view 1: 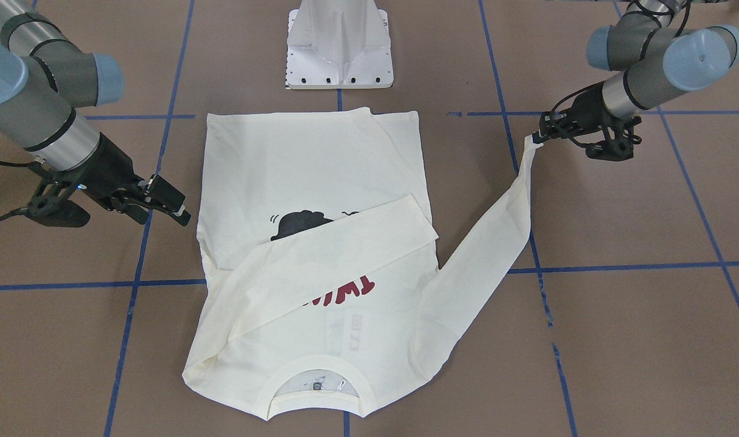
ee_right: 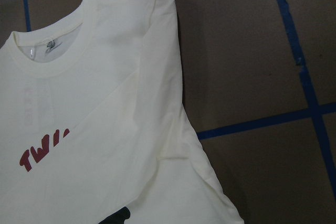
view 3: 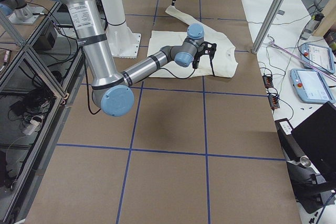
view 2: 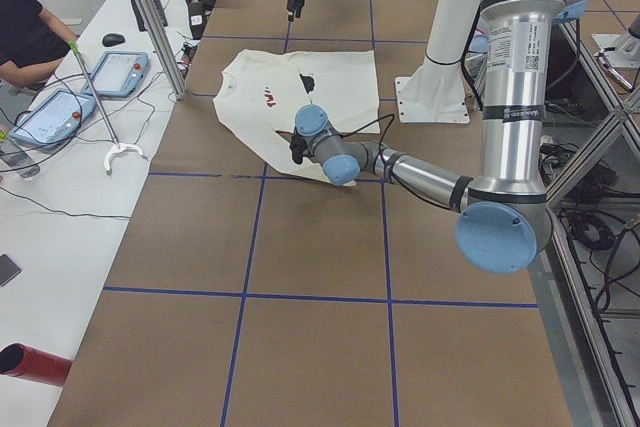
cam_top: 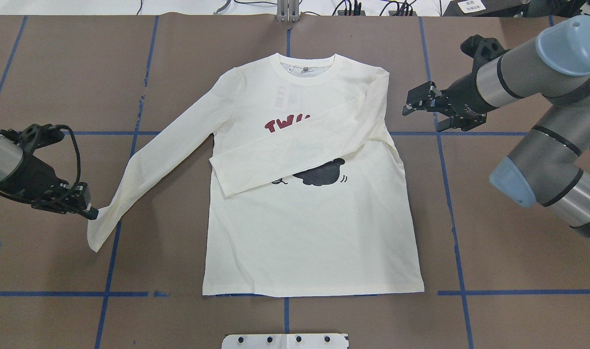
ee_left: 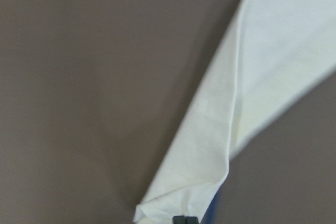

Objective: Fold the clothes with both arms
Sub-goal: 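Grasp the sleeve nearest the left gripper and fold it across the shirt front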

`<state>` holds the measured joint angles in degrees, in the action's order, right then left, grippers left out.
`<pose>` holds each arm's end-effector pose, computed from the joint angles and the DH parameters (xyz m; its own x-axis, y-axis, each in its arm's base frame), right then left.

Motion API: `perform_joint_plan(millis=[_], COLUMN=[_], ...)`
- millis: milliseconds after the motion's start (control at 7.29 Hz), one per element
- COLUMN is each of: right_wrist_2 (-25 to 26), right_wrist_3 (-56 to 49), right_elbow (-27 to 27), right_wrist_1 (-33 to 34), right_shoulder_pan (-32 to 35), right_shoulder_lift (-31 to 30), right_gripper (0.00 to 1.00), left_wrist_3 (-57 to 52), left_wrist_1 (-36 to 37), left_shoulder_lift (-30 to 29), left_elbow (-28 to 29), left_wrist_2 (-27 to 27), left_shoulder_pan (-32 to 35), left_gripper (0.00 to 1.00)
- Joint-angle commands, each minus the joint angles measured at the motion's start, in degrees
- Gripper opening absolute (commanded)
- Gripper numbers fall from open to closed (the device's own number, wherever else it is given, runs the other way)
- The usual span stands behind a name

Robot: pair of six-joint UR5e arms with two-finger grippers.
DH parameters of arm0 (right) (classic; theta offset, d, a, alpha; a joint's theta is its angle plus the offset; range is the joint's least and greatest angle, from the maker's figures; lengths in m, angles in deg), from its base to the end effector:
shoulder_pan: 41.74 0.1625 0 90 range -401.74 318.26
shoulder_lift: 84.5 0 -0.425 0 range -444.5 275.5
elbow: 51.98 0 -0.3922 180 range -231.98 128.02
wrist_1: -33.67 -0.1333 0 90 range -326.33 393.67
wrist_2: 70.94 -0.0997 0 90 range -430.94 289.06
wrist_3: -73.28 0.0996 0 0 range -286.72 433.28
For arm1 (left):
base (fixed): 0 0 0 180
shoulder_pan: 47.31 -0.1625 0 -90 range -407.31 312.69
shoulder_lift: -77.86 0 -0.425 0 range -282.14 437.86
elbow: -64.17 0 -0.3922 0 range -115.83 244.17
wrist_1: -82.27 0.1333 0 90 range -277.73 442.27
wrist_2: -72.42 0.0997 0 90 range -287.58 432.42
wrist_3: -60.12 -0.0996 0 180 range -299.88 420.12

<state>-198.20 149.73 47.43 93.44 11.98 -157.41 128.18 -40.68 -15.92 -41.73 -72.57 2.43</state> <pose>-0.2943 -0.5243 0.3539 0.3957 0.2240 0.8906 -0.2565 0.9582 -0.1270 0.2857 -0.4175 0.4099 0.3703 -0.1055 -0.9229 -0.1307 0.9777 -0.1642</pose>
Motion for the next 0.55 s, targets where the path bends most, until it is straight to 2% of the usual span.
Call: perform_joint_plan(millis=[0, 274, 411], right_wrist_2=[-6.2, -7.7, -8.8], right_wrist_3=[-7.8, -13.1, -14.4], right_elbow=[-0.1, -0.2, 0.0], right_wrist_1=[-0.1, -0.2, -0.3], right_shoulder_pan=[6.4, 9.4, 10.5], right_shoulder_lift=[-4.1, -7.1, -8.0], right_gripper=[1.00, 1.00, 1.00], left_wrist_3=[18.1, 24.4, 24.6], left_wrist_1=[0.4, -0.6, -1.5], left_shoulder_lift=[-19.7, -38.8, -45.4], left_elbow=[2.5, 16.3, 21.9], left_wrist_2=[3.5, 10.9, 13.9], left_shoulder_pan=[0.5, -0.3, -1.5], left_gripper=[0.00, 0.00, 0.00])
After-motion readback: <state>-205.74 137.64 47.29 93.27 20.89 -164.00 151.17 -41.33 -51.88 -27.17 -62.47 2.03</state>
